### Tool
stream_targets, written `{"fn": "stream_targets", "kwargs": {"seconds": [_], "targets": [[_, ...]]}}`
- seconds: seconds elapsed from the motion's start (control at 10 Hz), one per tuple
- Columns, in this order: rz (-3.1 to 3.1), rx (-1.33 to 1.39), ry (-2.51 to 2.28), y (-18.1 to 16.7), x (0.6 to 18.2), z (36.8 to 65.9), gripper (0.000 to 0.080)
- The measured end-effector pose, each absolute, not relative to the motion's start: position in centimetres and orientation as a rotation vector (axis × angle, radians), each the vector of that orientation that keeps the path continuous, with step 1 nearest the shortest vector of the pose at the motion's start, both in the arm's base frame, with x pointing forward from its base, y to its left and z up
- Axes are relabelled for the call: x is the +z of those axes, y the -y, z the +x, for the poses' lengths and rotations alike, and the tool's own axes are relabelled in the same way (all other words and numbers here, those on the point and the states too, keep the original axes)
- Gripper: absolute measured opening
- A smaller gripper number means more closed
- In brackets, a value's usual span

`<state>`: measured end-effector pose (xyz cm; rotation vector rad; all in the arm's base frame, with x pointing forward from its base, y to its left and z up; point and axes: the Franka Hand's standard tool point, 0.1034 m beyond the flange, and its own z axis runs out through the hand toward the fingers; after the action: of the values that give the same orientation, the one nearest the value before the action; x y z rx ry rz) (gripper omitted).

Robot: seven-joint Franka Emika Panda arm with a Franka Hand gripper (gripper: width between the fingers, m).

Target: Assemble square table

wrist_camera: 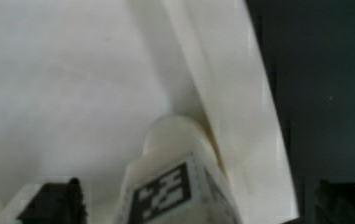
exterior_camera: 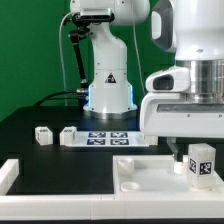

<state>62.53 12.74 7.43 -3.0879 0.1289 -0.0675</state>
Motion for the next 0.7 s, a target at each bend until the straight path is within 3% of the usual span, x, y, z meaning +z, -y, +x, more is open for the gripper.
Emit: {"fn": "stream_targets", "kwargs": {"seconds": [0.1,0.2,0.3,0.4,0.5,0.7], "targets": [[-3.083,-0.062,-0.162,-12.74,7.26,62.47,0.0645],[-3.082,-0.061,-0.185,-12.76,7.23,62.45,0.0538],[-3.079,-0.059,-0.216,-12.7,7.22,62.45,0.0538],[-3.074,-0.055,-0.308,-12.42,7.16,62.44,0.0338],[-3.064,-0.053,-0.391,-12.27,7.15,62.47,0.0292],[-3.013,-0.047,-0.668,-12.27,7.17,62.49,0.0291]]}}
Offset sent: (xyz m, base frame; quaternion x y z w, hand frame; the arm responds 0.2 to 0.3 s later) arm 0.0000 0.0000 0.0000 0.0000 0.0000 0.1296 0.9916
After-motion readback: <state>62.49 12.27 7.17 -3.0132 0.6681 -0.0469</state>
